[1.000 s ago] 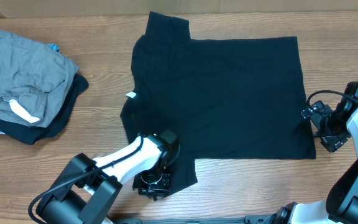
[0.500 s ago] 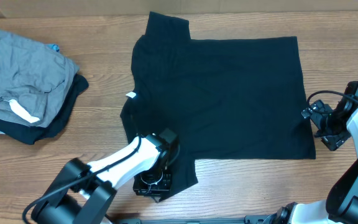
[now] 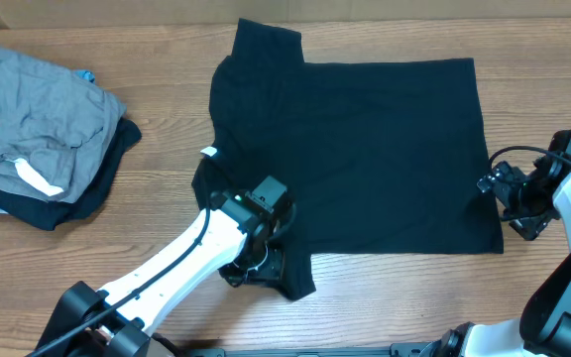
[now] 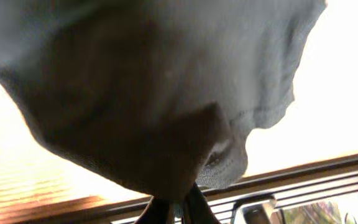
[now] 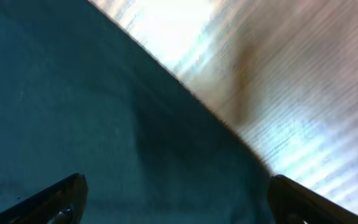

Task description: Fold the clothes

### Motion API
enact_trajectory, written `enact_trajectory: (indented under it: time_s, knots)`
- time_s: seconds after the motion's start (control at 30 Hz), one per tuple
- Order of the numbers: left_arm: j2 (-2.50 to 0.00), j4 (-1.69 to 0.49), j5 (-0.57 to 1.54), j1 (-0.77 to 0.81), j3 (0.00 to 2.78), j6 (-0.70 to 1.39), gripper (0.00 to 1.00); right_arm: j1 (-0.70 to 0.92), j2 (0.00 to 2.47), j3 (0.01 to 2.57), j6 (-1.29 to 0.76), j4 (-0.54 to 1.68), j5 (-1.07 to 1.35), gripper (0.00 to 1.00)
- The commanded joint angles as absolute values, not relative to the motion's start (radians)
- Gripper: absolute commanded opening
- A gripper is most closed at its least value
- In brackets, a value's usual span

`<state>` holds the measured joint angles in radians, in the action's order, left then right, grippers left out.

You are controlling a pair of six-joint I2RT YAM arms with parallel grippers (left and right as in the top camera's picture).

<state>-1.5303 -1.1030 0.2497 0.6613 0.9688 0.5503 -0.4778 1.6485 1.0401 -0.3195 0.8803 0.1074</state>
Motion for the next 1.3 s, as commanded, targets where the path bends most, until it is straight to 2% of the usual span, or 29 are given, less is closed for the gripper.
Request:
enact_trajectory:
  time_s: [0.0, 0.13, 0.4, 0.57, 0.93, 1.03, 1.2, 1.27]
  knots:
    - [-1.513, -1.102, 0.2, 0.62, 1.035, 0.531, 0.04, -0.476, 1.65, 1.116, -0.322, 0.944, 0.114, 0.96]
    - [-1.513, -1.095, 0.199, 0.57, 1.074, 0.501, 0.04, -0.476, 1.65, 1.172, -0.334, 1.01, 0.113, 1.0]
    - [-1.513, -1.073, 0.202, 0.543, 1.078, 0.493, 0.04, -0.478, 1.65, 1.172, -0.397, 1.115, 0.079, 1.0]
    - [-1.514, -1.063, 0.199, 0.543, 1.078, 0.493, 0.04, -0.48, 1.65, 1.135, -0.443, 1.203, -0.07, 1.0]
    - [-1.514, -1.039, 0.164, 0.543, 1.078, 0.464, 0.04, -0.525, 1.65, 0.963, -0.495, 1.063, 0.022, 0.99]
    - [-1.514, -1.039, 0.153, 0.543, 1.078, 0.464, 0.05, -0.525, 1.65, 0.925, -0.507, 1.005, 0.095, 0.95]
    - [-1.514, -1.039, 0.146, 0.543, 1.078, 0.464, 0.05, -0.525, 1.65, 0.873, -0.528, 0.957, 0.034, 0.94]
    - [-1.514, -1.039, 0.146, 0.543, 1.078, 0.464, 0.05, -0.525, 1.65, 0.857, -0.529, 0.927, 0.038, 0.88]
